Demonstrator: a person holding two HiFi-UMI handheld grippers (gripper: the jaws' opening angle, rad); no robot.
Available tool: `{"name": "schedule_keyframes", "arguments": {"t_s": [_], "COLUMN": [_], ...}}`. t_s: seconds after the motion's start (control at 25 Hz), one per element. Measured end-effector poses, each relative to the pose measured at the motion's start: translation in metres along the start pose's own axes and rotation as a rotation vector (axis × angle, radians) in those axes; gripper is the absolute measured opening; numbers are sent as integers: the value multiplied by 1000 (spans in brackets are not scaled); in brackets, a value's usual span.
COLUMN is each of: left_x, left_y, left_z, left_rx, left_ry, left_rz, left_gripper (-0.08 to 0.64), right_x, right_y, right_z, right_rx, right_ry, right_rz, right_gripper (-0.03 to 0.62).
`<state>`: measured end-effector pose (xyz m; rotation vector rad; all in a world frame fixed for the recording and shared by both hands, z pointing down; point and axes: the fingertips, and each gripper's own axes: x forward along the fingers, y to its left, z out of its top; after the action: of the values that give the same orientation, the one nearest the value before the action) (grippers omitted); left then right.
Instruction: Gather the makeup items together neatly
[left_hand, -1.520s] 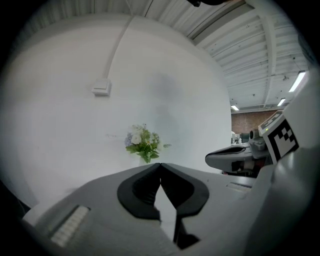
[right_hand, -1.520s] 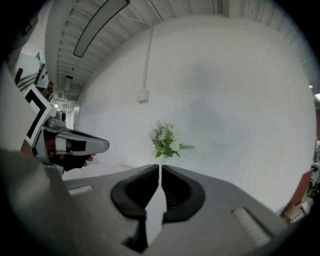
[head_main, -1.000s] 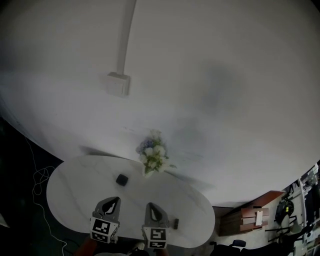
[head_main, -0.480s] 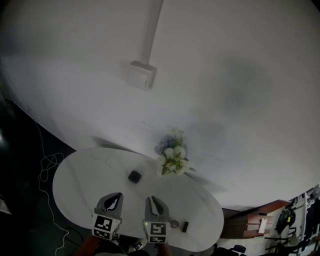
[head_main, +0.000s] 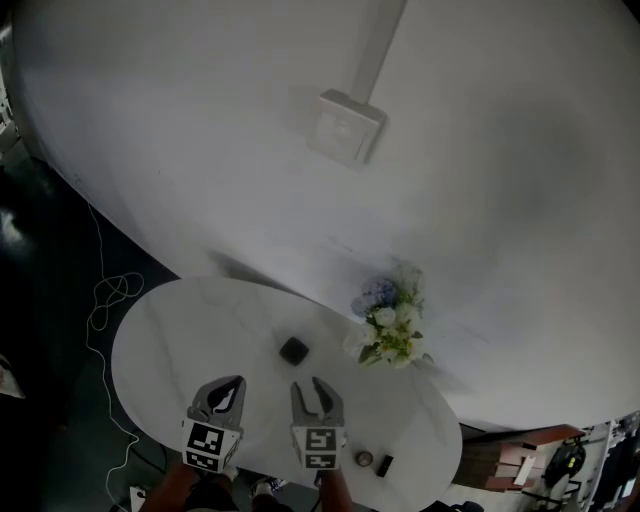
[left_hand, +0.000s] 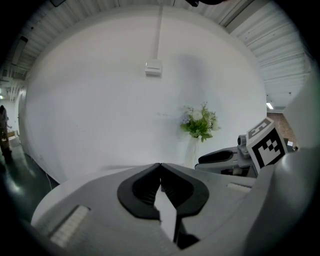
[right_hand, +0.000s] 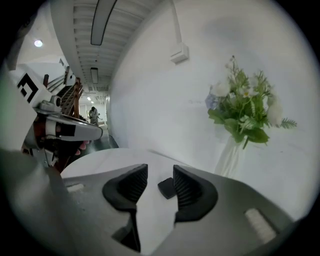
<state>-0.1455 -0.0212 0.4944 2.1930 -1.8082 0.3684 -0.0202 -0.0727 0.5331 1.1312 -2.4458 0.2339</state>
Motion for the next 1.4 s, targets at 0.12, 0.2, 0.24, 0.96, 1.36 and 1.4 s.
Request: {"name": "schedule_keyframes", "arguments": {"t_s": [0.12,0.2,0.24,0.96,1.36,1.4], "left_x": [9,16,20,74,81,82], "left_y": [10,14,16,26,29,29], "left_z": [-16,-25,-31,-98,-114,-114], "left_rx": [-24,-38,-46,-134,-154,-156], "left_ry": [37,52,61,169,205,205], "left_rz": [8,12,15,21,27,29], "left_gripper": [11,11,11,11,11,11], "right_x": [25,42,49,142,158,159], "right_y": [2,2,0,-25,-25,-25], "right_z": [-13,-21,-24,-98,-106,-107], "right_rx": [-24,-36,-42,-143,-117,-122], "right_ry": [40,64,74,216,250,254], "right_rz": [37,62,72,175,245,248], "right_gripper": [187,204,209,373,374,374]}}
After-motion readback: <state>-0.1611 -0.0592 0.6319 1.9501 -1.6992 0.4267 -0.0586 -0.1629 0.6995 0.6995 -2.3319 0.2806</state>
